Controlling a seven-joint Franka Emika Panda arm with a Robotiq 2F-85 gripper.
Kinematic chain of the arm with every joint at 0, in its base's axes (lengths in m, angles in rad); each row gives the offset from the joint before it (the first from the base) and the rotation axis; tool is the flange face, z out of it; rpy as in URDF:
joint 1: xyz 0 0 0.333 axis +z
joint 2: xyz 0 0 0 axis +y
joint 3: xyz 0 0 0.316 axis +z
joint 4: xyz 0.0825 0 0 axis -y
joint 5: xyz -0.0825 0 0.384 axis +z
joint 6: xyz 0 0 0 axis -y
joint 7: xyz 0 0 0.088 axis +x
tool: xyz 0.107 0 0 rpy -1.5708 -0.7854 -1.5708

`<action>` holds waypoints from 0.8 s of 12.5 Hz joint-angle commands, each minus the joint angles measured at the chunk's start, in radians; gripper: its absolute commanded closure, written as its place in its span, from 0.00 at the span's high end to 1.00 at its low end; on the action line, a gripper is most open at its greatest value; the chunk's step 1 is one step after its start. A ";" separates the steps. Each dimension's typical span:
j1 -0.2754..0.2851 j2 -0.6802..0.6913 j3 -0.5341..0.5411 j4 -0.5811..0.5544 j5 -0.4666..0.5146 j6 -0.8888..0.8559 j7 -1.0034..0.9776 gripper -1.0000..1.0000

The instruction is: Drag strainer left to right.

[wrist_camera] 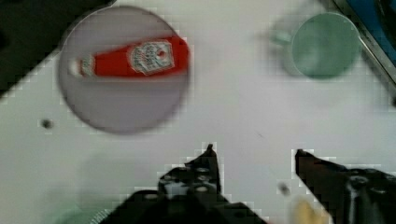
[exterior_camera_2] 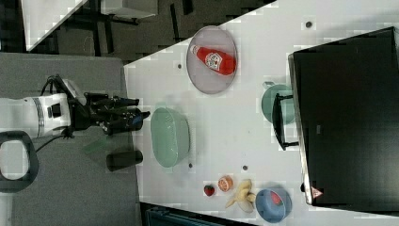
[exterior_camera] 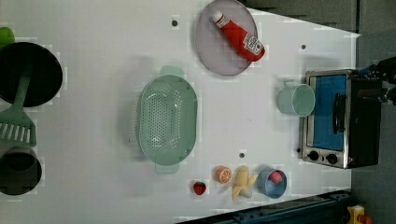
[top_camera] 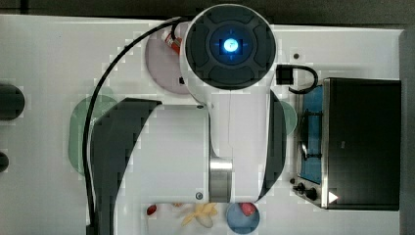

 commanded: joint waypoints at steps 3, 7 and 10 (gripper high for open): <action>-0.030 -0.220 -0.012 -0.021 0.002 -0.167 0.166 1.00; 0.020 -0.200 0.129 -0.022 0.050 -0.166 0.192 1.00; 0.033 -0.162 0.276 -0.026 0.050 -0.155 0.400 1.00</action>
